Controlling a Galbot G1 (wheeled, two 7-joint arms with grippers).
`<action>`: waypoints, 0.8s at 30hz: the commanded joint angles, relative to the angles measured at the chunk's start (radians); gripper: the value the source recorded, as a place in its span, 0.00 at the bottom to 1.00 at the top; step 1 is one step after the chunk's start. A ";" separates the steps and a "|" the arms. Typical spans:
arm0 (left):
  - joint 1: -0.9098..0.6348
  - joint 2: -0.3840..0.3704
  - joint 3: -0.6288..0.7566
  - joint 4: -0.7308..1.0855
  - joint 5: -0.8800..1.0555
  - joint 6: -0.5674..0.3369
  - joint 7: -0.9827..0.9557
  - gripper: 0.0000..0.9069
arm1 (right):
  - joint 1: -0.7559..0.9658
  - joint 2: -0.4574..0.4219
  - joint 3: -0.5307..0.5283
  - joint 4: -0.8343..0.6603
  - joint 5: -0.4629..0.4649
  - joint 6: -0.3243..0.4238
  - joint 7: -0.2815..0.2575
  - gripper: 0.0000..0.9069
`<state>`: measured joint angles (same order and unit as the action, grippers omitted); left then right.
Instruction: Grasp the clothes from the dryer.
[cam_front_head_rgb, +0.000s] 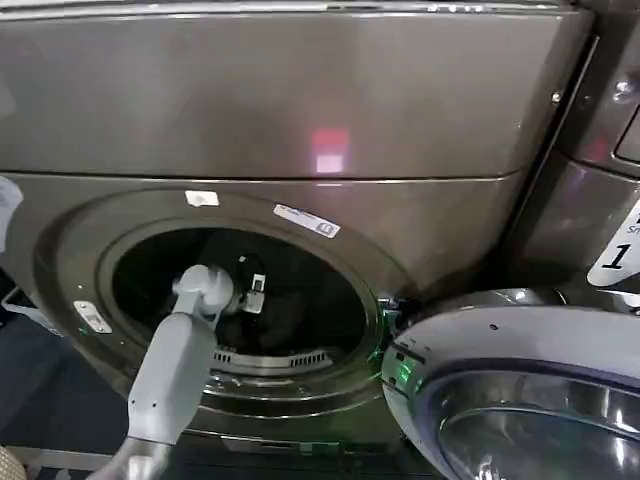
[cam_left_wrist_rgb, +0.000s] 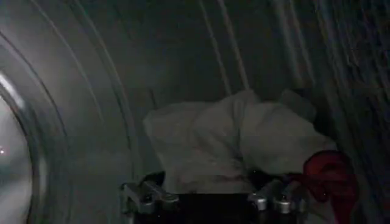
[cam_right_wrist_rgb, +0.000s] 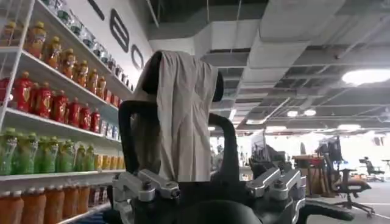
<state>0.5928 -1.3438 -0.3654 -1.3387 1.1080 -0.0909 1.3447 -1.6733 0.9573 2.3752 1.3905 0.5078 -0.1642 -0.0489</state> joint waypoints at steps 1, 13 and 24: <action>-0.004 -0.002 -0.002 -0.002 -0.050 0.030 0.000 0.00 | 0.004 0.000 -0.005 -0.001 0.000 0.001 0.000 1.00; 0.026 -0.075 -0.025 -0.033 -0.343 0.202 -0.641 0.00 | 0.004 0.005 -0.016 0.007 -0.003 -0.005 -0.002 1.00; 0.075 -0.159 0.004 -0.099 -0.721 0.463 -1.334 0.00 | 0.004 0.010 -0.026 0.043 0.005 0.000 -0.020 1.00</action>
<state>0.6377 -1.4569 -0.3709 -1.3924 0.7025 0.1962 0.6020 -1.6696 0.9649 2.3499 1.4220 0.5118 -0.1732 -0.0553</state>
